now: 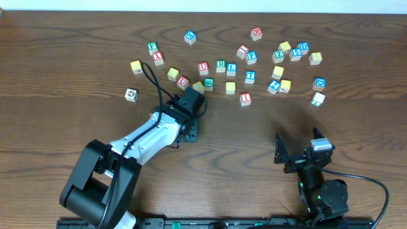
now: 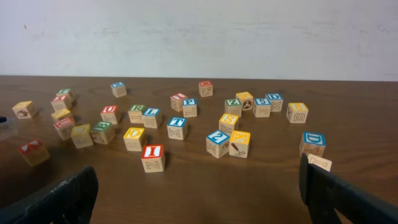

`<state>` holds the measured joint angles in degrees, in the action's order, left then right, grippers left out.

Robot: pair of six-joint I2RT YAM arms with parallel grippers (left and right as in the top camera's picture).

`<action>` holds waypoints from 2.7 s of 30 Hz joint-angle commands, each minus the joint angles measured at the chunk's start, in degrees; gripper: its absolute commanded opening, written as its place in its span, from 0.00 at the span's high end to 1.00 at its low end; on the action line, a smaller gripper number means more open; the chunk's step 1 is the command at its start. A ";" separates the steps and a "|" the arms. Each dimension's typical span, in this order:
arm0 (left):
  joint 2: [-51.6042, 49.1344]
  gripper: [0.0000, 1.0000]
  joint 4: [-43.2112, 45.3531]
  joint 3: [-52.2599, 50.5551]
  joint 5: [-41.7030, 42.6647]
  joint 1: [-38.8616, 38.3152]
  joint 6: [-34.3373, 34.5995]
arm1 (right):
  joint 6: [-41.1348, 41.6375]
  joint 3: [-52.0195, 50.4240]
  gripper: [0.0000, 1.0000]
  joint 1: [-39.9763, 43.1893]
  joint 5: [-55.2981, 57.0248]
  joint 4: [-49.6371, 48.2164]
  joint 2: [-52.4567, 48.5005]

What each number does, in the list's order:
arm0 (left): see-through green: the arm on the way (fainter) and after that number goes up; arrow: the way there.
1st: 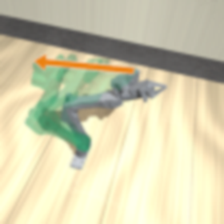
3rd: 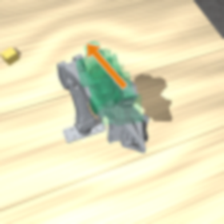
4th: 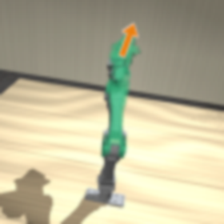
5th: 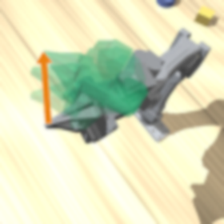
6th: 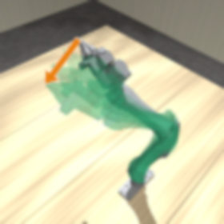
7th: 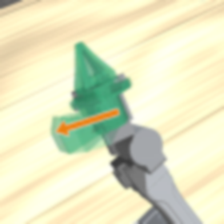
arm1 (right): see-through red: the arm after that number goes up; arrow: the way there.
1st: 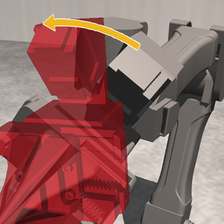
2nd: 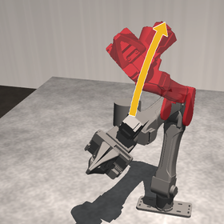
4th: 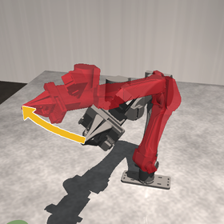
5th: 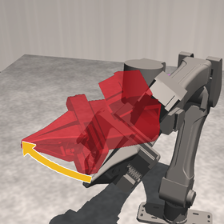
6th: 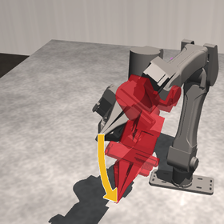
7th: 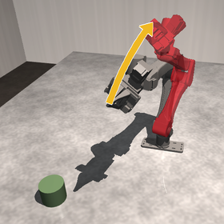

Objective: Spell out NEURIPS
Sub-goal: 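Open the left gripper and lift away from the N block, then lower the left gripper onto the red E block and close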

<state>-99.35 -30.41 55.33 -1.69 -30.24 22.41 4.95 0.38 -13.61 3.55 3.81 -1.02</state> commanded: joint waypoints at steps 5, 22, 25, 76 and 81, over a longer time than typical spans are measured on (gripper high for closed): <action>4.70 0.35 -2.51 5.57 -1.44 -0.07 -2.54 | -0.33 -0.07 0.01 0.44 -0.09 0.26 0.20; 17.64 0.31 -11.50 7.91 -14.80 0.33 14.67 | -0.33 -0.07 0.01 0.44 -0.09 0.24 0.20; 16.85 0.31 -13.33 7.91 -16.02 1.53 20.02 | -0.33 -0.07 0.01 0.44 -0.09 0.26 0.20; -4.26 0.31 -4.85 7.91 -1.31 15.72 4.15 | -0.33 -0.07 0.01 0.44 -0.09 0.24 0.20; -4.28 0.31 -4.57 7.91 -1.33 15.72 4.15 | -0.33 -0.07 0.01 0.44 -0.09 0.26 0.20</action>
<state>-103.39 -35.20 62.19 -2.90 -14.72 27.09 4.95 0.38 -13.61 3.55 3.84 -0.99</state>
